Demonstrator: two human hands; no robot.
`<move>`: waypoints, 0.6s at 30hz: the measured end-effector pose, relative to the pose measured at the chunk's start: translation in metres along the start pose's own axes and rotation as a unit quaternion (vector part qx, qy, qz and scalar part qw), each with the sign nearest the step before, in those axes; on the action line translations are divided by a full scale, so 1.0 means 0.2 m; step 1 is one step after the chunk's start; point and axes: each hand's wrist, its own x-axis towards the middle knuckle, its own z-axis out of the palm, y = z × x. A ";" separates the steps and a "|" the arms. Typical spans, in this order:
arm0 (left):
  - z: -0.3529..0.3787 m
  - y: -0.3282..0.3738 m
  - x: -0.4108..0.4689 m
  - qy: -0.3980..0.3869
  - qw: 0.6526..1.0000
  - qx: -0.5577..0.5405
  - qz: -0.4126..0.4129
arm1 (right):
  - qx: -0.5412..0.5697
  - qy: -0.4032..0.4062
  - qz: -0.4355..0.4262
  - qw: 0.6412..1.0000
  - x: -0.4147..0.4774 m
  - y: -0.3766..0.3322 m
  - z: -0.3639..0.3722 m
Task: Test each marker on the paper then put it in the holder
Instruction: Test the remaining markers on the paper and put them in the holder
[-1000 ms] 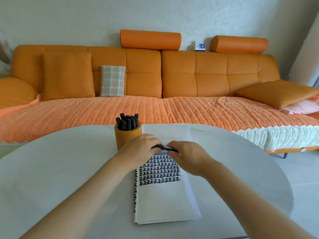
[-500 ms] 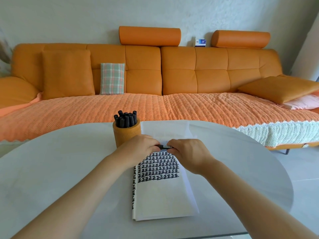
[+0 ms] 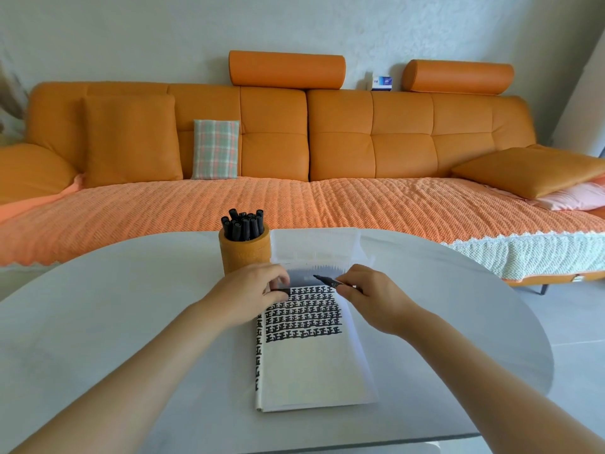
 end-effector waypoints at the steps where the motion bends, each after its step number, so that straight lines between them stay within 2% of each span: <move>1: 0.02 0.00 0.00 0.006 1.000 0.009 0.001 | 0.010 0.004 -0.001 1.000 0.00 -0.01 0.01; 7: 0.08 -0.03 0.00 -0.021 0.998 0.057 0.003 | 0.046 0.026 -0.028 0.998 -0.05 -0.03 0.02; 10: 0.07 -0.02 -0.01 -0.013 0.998 0.059 0.010 | 0.102 0.024 -0.002 0.995 -0.06 -0.03 0.01; 15: 0.06 0.11 -0.04 0.046 0.997 0.004 0.056 | 0.226 0.008 0.037 0.973 -0.10 -0.01 0.00; 18: 0.13 0.23 -0.09 0.030 0.995 -0.032 0.091 | 0.256 0.003 0.036 0.966 -0.12 0.00 -0.01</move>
